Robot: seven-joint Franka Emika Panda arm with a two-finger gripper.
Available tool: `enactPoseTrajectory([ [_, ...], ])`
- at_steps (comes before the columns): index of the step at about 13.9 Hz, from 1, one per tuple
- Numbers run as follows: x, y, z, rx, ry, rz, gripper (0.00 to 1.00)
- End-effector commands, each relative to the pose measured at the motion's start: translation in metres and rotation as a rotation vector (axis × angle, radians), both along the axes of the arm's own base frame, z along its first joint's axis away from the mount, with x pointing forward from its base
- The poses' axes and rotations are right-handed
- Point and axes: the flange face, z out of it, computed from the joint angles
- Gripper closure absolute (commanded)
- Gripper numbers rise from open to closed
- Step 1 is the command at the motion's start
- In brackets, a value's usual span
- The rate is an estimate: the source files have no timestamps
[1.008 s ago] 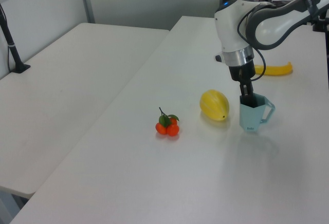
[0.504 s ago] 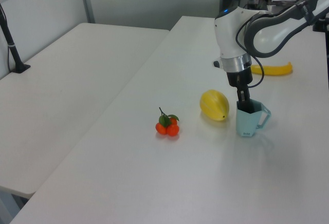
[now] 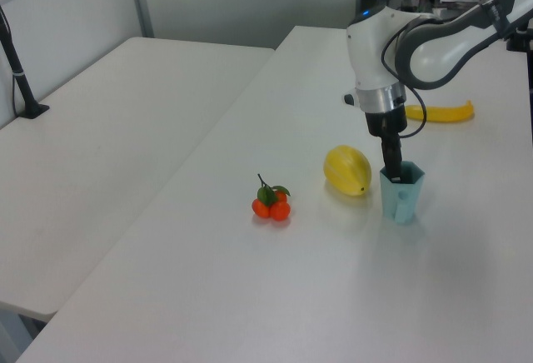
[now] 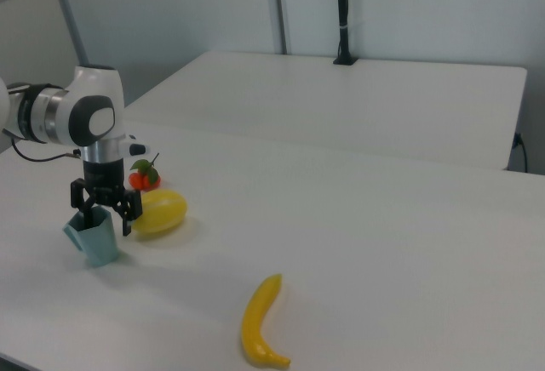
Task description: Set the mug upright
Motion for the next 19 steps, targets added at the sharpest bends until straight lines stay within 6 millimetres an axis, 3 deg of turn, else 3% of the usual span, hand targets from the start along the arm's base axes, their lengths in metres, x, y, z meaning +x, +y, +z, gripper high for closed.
enactPoseTrajectory([
  [1,-0.003,-0.003,0.048,-0.003,-0.027,-0.006,0.00],
  [5,-0.012,-0.016,0.122,-0.015,-0.101,-0.028,0.00],
  [7,-0.024,-0.027,0.189,-0.024,-0.169,-0.067,0.00],
  [9,-0.027,-0.075,0.250,-0.052,-0.155,-0.262,0.00],
  [12,-0.048,-0.113,0.302,-0.045,-0.204,-0.411,0.00],
  [16,-0.041,-0.153,0.305,-0.025,-0.234,-0.469,0.00],
  [19,-0.025,-0.154,0.308,0.003,-0.352,-0.401,0.00],
])
